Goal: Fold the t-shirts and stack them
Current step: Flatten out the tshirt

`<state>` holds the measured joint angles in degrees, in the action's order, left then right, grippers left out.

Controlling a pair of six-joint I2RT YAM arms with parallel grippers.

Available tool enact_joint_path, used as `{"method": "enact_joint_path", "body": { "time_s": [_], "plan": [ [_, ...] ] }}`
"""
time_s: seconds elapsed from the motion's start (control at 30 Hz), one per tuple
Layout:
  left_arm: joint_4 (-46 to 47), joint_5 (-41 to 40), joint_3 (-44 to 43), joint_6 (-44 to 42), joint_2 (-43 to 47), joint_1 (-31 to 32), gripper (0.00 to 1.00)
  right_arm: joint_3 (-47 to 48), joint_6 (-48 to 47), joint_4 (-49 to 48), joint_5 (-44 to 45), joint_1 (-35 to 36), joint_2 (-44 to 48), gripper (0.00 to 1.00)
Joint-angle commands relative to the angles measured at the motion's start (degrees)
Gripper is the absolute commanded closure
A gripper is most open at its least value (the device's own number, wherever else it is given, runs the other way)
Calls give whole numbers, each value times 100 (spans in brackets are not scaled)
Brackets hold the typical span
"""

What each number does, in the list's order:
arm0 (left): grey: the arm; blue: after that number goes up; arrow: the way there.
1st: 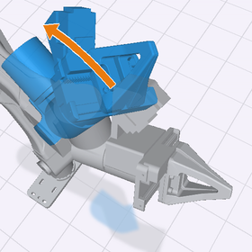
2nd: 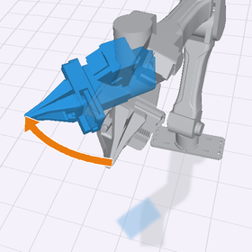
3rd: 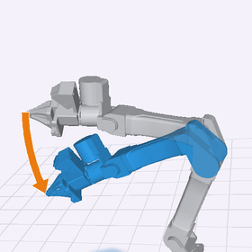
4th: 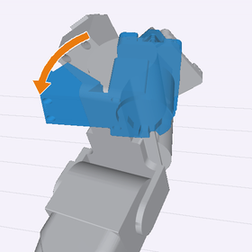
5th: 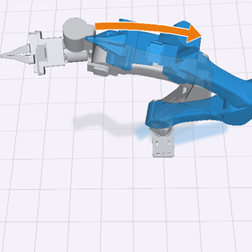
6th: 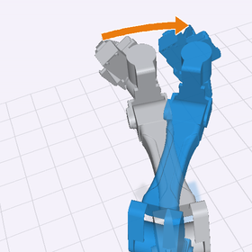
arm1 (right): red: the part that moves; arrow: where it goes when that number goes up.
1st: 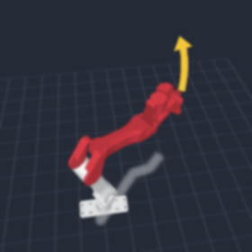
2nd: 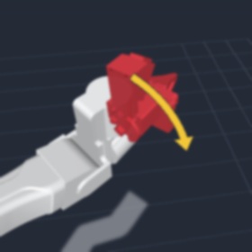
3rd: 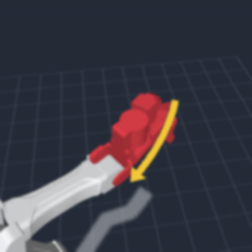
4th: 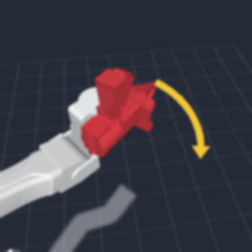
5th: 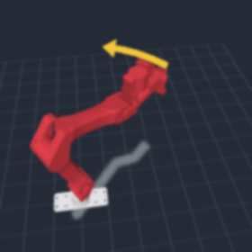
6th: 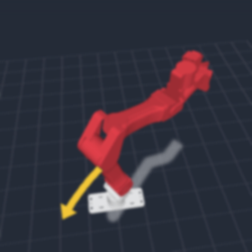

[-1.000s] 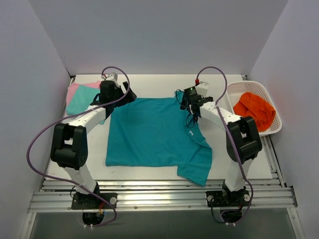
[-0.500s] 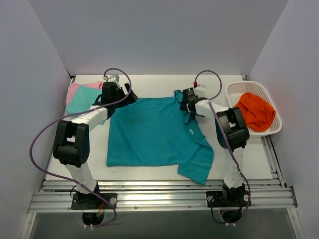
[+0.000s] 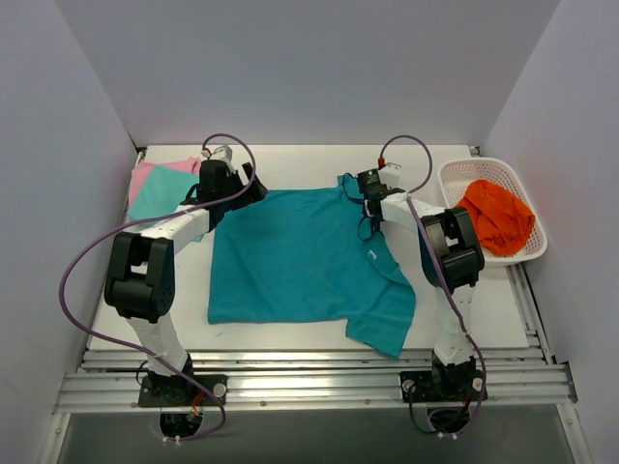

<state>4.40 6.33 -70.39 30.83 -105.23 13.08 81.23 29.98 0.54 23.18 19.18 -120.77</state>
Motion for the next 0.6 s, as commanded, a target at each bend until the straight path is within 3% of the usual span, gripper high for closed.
{"method": "enact_joint_path", "body": {
  "time_s": [0.0,0.3,0.57],
  "plan": [
    [324,53,-107,-95,-6,19,1,174,34,219,231,-28,-8,100],
    [368,79,-89,-103,-33,19,1,437,-53,535,547,-46,282,100],
    [368,141,-124,-121,-50,-16,1,1666,-562,1150,863,-511,-148,100]
  ]
}}
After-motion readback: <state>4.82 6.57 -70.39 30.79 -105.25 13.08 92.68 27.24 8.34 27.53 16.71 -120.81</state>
